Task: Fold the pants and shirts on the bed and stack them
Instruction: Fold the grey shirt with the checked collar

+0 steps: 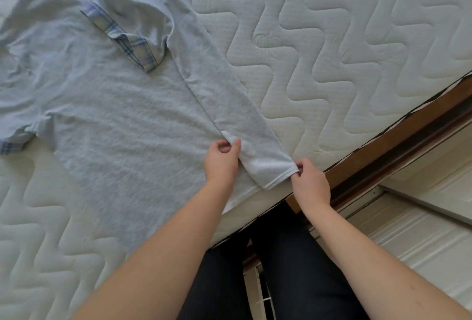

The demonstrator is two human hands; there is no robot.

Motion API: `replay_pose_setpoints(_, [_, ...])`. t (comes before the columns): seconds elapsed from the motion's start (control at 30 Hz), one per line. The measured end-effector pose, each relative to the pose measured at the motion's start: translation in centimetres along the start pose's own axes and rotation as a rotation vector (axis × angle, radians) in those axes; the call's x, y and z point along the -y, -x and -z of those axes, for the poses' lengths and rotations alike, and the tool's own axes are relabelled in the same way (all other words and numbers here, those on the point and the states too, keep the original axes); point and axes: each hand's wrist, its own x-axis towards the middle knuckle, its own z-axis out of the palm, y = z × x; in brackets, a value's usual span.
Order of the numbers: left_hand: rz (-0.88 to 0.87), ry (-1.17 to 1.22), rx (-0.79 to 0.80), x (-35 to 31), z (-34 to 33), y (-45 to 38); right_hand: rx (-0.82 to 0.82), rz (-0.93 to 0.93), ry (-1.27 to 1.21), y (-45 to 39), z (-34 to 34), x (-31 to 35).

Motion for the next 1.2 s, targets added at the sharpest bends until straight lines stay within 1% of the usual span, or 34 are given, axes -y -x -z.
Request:
replay_pose_setpoints(0.07, [-0.003, 0.112, 0.004, -1.8, 0.2, -1.6, -0.017, 0.099, -0.047, 0.1, 0.3, 0.0])
replay_pose_setpoints(0.13, [0.011, 0.230, -0.015, -4.1, 0.3, -3.5, 0.002, 0.205, -0.042, 0.3, 0.4, -0.1])
replay_pose_setpoints(0.2, [-0.008, 0.298, -0.074, -6.2, 0.4, -5.1, 0.006, 0.219, -0.034, 0.2, 0.5, -0.2])
replay_pose_setpoints(0.27, [-0.091, 0.212, -0.186, -7.3, 0.9, -6.4, 0.000, 0.163, -0.086, 0.0, 0.4, -0.3])
replay_pose_setpoints(0.33, [-0.146, 0.116, -0.237, -7.5, 1.6, -7.0, 0.015, 0.126, -0.108, -0.3, 0.3, -0.3])
replay_pose_setpoints(0.37, [-0.141, 0.111, -0.220, -7.4, 1.9, -7.1, 0.031, 0.125, -0.094, -0.3, 0.3, -0.2])
replay_pose_setpoints(0.43, [-0.081, 0.179, -0.119, -6.8, 2.2, -6.9, 0.057, 0.117, -0.081, -0.3, 0.3, -0.3])
replay_pose_setpoints(0.47, [-0.052, 0.203, -0.044, -6.4, 2.2, -6.5, 0.073, 0.111, -0.086, -0.3, 0.4, -0.4])
replay_pose_setpoints(0.57, [0.027, 0.169, 0.200, -4.1, 1.7, -4.4, 0.174, 0.138, -0.132, -0.4, 1.1, -0.5])
replay_pose_setpoints(0.6, [0.058, 0.152, 0.261, -2.9, 1.4, -3.4, 0.208, 0.128, -0.198, -0.3, 1.3, -0.4])
replay_pose_setpoints(0.67, [0.094, 0.122, 0.326, -0.2, 0.6, -1.7, 0.230, 0.041, -0.396, -0.3, 1.8, 0.1])
replay_pose_setpoints(0.73, [0.116, 0.117, 0.311, 2.2, -0.5, -0.2, 0.224, -0.046, -0.531, -0.8, 2.0, 0.9])
replay_pose_setpoints(0.77, [0.123, 0.118, 0.283, 3.1, -1.0, 0.4, 0.235, -0.033, -0.522, -1.2, 2.1, 1.4])
replay_pose_setpoints(0.83, [0.115, 0.096, 0.209, 4.4, -2.0, 1.4, 0.272, 0.059, -0.382, -1.8, 2.2, 2.1])
replay_pose_setpoints(0.9, [0.075, -0.018, 0.130, 4.7, -2.6, 2.1, 0.268, 0.128, -0.167, -2.5, 2.1, 2.3])
replay_pose_setpoints(0.97, [0.022, -0.164, 0.082, 4.8, -2.7, 2.6, 0.213, 0.124, 0.023, -2.7, 2.1, 2.2])
replay_pose_setpoints(1.03, [-0.015, -0.215, 0.119, 5.0, -2.8, 3.2, 0.159, 0.101, 0.130, -2.7, 2.3, 2.0])
replay_pose_setpoints(1.1, [-0.019, -0.293, 0.175, 5.4, -3.0, 3.8, 0.145, 0.101, 0.210, -2.6, 2.5, 1.9])
replay_pose_setpoints(1.2, [-0.002, -0.425, 0.165, 5.7, -2.9, 4.4, 0.126, 0.096, 0.307, -2.5, 3.2, 2.3])
